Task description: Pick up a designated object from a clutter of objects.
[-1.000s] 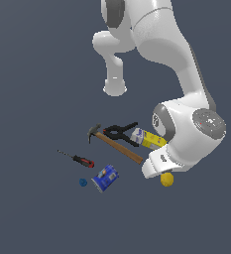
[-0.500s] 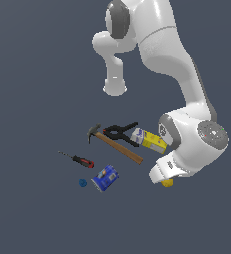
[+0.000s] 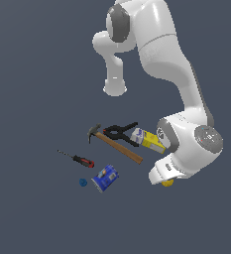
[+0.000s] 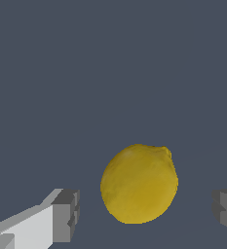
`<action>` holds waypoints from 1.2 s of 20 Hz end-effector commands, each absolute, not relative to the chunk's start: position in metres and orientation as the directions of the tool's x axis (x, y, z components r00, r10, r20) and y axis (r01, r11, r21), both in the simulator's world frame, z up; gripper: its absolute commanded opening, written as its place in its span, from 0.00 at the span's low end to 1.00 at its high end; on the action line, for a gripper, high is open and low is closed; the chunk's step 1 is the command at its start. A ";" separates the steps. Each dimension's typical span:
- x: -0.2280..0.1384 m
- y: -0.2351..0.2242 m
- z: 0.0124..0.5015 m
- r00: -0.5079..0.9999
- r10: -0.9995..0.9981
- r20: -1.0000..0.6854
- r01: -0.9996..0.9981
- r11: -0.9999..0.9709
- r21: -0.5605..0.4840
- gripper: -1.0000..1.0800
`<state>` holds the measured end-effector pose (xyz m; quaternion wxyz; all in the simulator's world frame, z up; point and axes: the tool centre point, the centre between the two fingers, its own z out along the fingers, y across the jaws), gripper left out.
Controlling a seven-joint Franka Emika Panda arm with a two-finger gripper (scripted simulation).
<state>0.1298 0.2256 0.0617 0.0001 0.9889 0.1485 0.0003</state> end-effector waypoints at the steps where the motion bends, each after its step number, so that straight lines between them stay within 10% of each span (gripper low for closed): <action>1: 0.129 0.226 0.047 0.956 0.294 -0.001 0.294 -0.956 0.000 0.96; 10: 0.130 0.226 0.028 0.956 0.294 0.000 0.294 -0.956 0.000 0.96; 11: 0.130 0.226 0.028 0.956 0.294 0.000 0.294 -0.956 0.000 0.00; 24: 0.130 0.224 0.030 0.956 0.294 -0.001 0.294 -0.956 0.000 0.00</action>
